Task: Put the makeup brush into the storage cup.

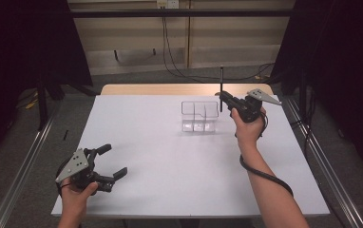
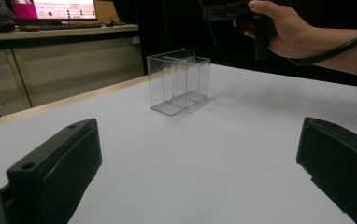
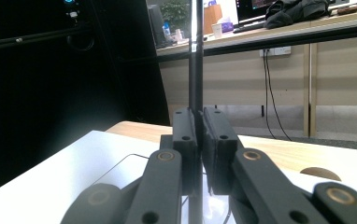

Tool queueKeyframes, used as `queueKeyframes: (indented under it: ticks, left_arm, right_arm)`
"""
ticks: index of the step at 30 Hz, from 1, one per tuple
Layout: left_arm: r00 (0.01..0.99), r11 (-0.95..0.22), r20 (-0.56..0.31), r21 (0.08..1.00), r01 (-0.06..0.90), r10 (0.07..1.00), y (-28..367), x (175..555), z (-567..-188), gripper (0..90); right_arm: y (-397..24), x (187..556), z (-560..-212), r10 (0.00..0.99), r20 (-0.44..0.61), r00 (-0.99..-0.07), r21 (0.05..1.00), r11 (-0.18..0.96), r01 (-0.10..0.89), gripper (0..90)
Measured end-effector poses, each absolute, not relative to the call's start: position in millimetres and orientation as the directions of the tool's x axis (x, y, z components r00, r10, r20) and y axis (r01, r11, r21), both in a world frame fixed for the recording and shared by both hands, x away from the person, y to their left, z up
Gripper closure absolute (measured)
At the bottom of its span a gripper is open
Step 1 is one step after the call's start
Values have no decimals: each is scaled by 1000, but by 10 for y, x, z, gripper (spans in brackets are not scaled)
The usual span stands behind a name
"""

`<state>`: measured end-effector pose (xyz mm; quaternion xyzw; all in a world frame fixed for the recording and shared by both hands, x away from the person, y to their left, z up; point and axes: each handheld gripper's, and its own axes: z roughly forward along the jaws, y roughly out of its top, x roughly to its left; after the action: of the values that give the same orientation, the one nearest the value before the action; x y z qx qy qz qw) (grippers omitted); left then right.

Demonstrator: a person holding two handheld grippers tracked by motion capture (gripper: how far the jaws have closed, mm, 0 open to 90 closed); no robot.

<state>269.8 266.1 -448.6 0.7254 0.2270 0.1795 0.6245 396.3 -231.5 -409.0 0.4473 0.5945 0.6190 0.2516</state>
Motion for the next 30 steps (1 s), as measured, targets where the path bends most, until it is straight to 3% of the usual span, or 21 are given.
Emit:
queueKeyframes:
  ticks: [30]
  left_arm:
    - [832,-113,-27,988,107,554,2662,2695,-4486,0]
  right_arm:
    - [-2195,4049,-4031,837,245,-489,965,-162,207,845]
